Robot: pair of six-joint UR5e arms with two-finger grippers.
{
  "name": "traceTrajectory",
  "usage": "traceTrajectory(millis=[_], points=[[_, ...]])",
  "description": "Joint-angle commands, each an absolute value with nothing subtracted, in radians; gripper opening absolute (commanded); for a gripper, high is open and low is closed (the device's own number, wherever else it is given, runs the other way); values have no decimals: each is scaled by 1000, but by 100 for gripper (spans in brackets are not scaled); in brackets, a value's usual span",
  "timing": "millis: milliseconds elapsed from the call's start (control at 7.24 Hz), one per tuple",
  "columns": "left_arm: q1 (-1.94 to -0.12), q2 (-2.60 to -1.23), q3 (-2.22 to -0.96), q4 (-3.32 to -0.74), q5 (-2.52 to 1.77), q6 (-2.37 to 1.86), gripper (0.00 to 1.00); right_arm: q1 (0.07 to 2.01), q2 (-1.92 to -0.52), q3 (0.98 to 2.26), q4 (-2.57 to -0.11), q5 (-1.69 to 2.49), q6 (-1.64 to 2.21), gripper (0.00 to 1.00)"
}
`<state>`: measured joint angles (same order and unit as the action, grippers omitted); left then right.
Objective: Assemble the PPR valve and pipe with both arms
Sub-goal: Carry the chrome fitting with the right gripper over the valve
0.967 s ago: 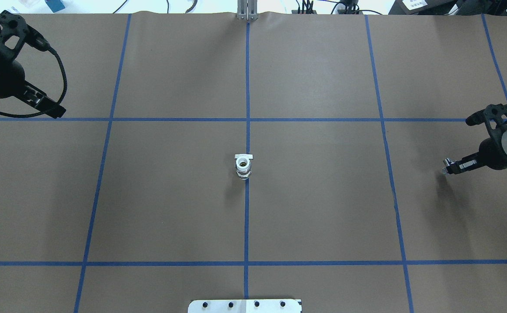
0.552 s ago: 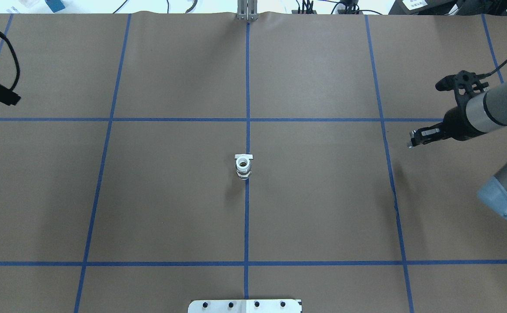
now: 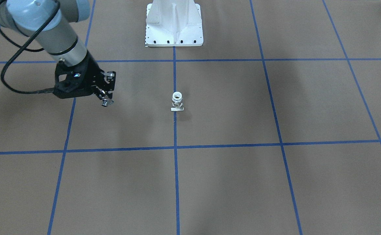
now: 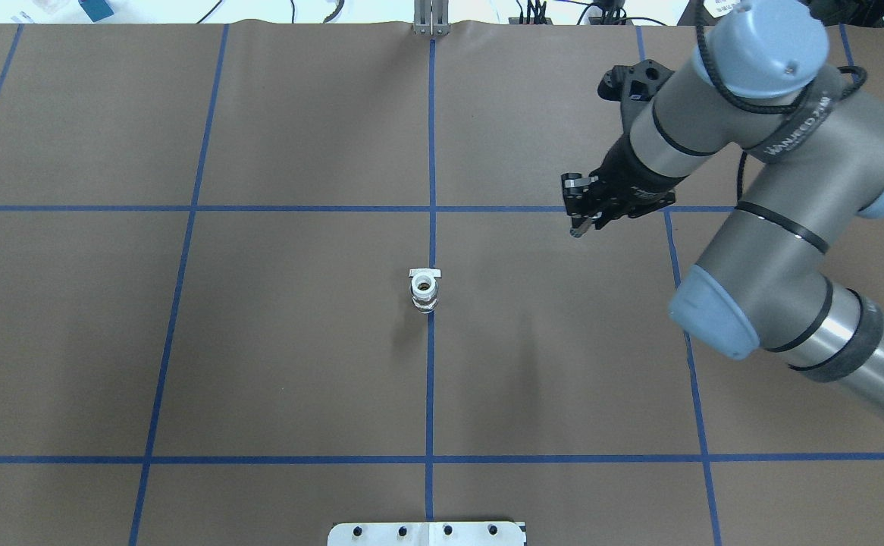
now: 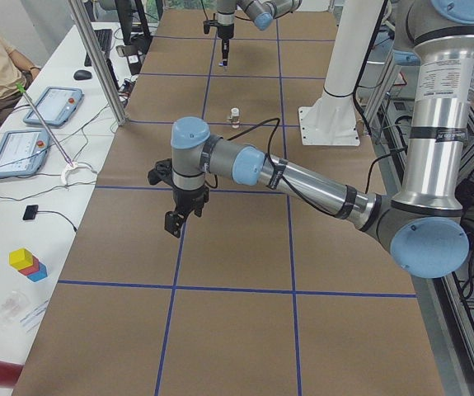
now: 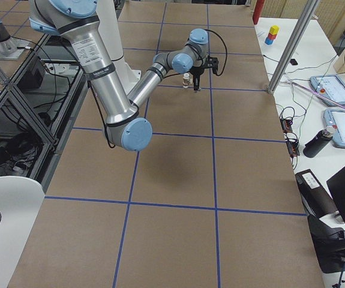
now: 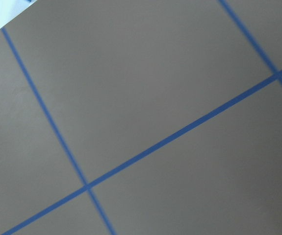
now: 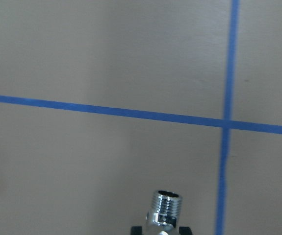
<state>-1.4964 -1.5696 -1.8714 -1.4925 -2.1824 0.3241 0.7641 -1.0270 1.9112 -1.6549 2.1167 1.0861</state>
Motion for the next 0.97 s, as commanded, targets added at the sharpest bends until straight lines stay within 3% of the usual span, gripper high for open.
traceTrajectory(millis=[0, 276, 829], points=[[-1561, -1475, -1864, -1503, -2189, 389, 100, 648, -883, 1898, -1707, 2004, 1361, 0], [-1575, -1454, -1861, -1502, -2210, 400, 100, 573, -665, 1768, -1946, 1910, 1371, 0], [-1574, -1454, -1861, -1502, -2210, 400, 100, 505, -638, 1672, -1861, 1839, 1428, 0]])
